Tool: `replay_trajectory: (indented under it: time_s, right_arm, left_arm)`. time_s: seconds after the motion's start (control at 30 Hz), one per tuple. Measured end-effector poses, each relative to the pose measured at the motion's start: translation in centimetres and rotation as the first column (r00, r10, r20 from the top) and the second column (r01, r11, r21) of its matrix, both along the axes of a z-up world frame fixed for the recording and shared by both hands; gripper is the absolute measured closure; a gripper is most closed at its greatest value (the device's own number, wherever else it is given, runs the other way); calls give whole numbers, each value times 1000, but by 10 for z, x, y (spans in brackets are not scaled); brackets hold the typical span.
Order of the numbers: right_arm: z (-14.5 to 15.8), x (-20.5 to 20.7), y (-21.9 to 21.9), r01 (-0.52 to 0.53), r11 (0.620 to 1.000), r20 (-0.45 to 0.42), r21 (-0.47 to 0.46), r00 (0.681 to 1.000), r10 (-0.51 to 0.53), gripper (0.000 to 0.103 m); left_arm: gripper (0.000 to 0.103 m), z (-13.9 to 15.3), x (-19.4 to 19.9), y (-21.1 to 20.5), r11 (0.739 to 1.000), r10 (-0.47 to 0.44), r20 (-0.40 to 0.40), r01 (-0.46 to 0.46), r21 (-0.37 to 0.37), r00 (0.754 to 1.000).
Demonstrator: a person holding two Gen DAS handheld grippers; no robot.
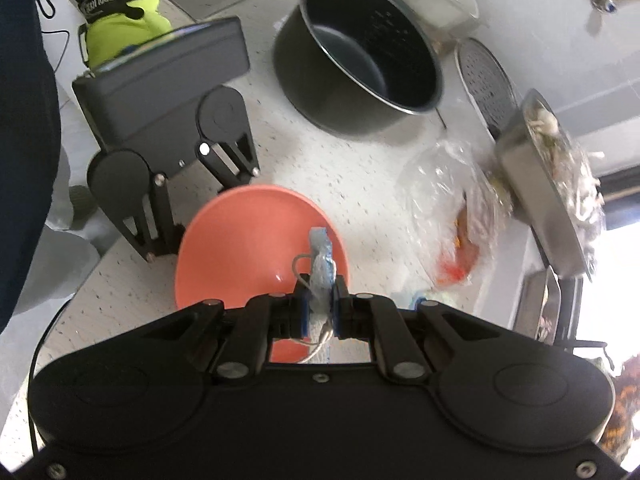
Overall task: Clean bowl
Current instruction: 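Scrub the bowl's inner wall with the sponge in the right gripper, then keep scrubbing the bowl interior with the sponge, right gripper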
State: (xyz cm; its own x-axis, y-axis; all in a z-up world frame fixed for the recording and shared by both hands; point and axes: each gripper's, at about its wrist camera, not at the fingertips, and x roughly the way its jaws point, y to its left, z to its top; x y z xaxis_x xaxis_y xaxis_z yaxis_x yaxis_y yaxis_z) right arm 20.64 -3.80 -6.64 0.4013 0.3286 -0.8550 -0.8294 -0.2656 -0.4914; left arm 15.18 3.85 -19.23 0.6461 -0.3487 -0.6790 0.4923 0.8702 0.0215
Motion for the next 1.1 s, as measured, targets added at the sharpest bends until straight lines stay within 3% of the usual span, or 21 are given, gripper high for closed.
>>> replay_trajectory:
  time_s: [0.47,0.73,1.1]
  right_arm:
    - [-11,-24,-32,26,999,-45,-43,999,-28,92]
    - [-13,-43,-30,-10,999,-97,-43,995,6,92]
    - [-11,-45,-7,-68,998,-72,-11,995,67,92]
  left_arm:
    - [65,-1,1,1,1000,-14,-5,14,-5,1000]
    - [65,-1,3,0,1000,-28,-6,28,-5,1000]
    - [65,-1,3,-2,1000,-20,-7,20,-6,1000]
